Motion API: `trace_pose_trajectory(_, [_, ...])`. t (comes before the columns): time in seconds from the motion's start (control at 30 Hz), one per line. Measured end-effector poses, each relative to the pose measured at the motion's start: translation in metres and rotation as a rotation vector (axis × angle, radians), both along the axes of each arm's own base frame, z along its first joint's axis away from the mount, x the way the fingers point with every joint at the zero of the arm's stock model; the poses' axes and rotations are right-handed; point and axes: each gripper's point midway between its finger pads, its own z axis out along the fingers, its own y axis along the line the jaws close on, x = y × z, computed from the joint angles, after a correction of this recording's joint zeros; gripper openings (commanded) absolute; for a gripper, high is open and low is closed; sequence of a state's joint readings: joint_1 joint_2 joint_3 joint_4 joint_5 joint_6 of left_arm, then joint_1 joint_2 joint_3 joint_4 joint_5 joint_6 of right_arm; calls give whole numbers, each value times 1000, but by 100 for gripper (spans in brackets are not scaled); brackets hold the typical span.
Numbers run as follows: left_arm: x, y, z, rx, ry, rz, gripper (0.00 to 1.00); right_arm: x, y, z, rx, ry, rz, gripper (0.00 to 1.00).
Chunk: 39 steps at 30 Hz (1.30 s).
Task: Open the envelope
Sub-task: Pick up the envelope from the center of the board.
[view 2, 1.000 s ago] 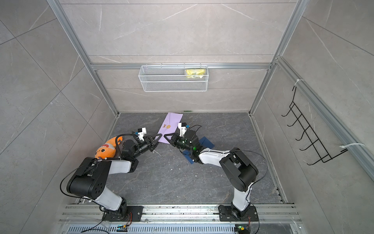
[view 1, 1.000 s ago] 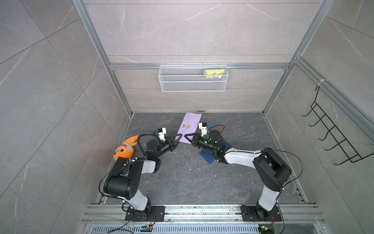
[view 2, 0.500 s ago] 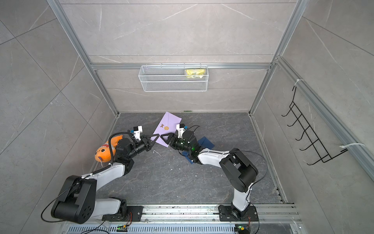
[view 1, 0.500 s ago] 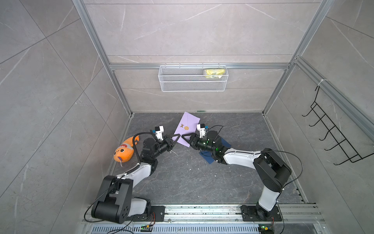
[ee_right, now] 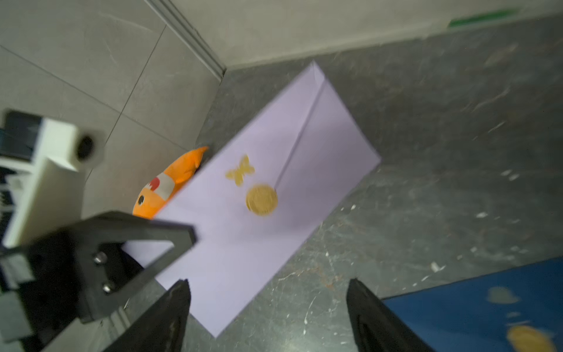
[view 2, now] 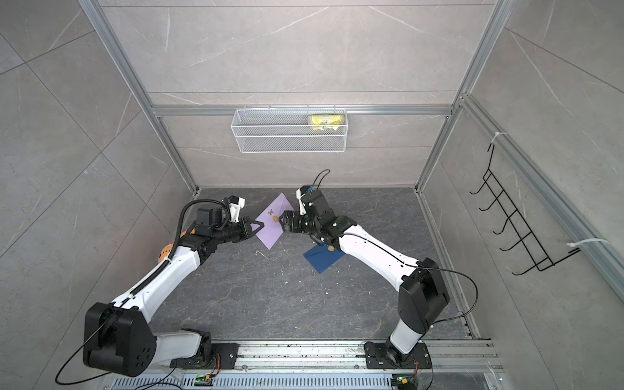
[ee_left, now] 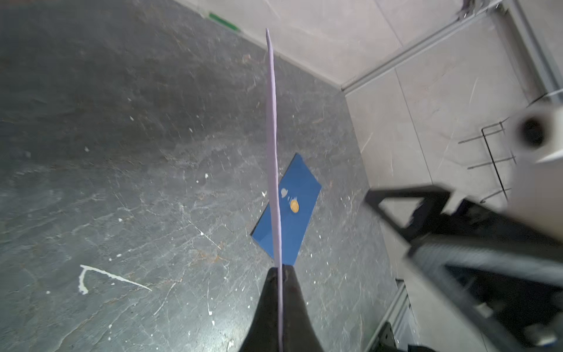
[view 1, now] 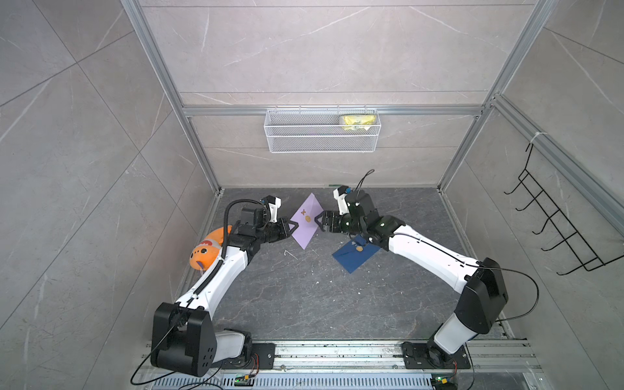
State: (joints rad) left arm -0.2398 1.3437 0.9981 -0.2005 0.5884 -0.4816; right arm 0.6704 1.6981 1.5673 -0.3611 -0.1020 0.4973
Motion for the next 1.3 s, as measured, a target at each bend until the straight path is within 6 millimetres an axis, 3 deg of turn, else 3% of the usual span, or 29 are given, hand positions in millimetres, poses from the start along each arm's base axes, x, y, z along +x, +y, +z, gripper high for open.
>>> trace_pose_trajectory(0.13, [-21, -13, -7, 11, 61, -134, 0, 27, -25, 52, -1, -80, 76, 85])
trace_pose_trajectory(0.23, [-34, -23, 5, -11, 74, -244, 0, 36, -32, 74, 34, -98, 188, 85])
trace_pose_trajectory(0.3, [-43, -30, 18, -34, 70, -326, 0, 36, -25, 81, 56, -101, 299, 84])
trace_pose_trajectory(0.37, [-51, -34, 29, -47, 67, -404, 0, 27, -13, 77, 69, -79, 412, 84])
trace_pose_trajectory(0.53, [-75, -37, 43, -54, 95, -564, 0, 2, 5, 40, 119, 57, 616, 84])
trace_pose_trajectory(0.63, [-89, -37, 36, -77, 154, -615, 0, -1, 2, 32, 177, 107, 671, 85])
trace_pose_trajectory(0.8, [-104, -37, 34, -120, 204, -668, 0, -7, -15, 37, 284, 138, 749, 84])
trace_pose_trajectory(1.03, [-104, -32, 64, -222, 132, -696, 0, -36, -14, 9, 387, 264, 844, 84])
trace_pose_trajectory(1.17, [-103, -33, 64, -242, 153, -700, 0, -49, -8, 0, 421, 309, 880, 83])
trace_pose_trajectory(1.3, [-103, -33, 60, -248, 171, -703, 0, -62, 1, 4, 448, 306, 932, 79])
